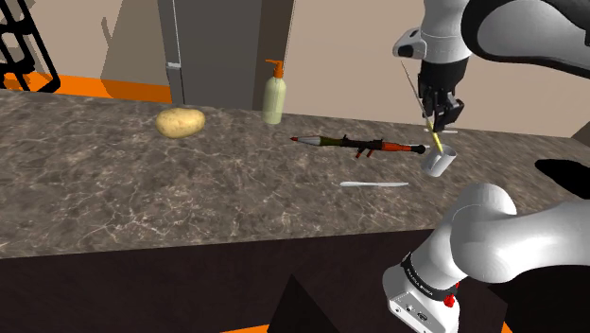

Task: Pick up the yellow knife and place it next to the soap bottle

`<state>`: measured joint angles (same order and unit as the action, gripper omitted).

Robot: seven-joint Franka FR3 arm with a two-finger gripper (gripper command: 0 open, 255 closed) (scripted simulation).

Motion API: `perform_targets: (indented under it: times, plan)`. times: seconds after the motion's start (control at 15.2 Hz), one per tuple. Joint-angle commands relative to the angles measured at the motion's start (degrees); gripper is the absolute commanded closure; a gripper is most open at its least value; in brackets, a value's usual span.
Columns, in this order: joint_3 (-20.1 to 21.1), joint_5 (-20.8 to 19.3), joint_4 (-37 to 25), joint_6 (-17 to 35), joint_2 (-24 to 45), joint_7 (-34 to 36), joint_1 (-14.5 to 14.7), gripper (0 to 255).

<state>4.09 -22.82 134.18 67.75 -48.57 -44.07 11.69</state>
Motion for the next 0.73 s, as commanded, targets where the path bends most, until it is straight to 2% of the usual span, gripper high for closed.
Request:
perform_targets:
  times: [0.0,0.2,0.66]
  plan:
    - [0.21,-0.07,-1.87,-1.27,0.53,-0.50,-0.10,255]
    - [0.33,-0.29,-4.12,-2.69,1.23,-1.19,-0.26,255]
    - [-4.90,-4.68,-11.59,4.65,14.07,-4.26,-2.04,255]
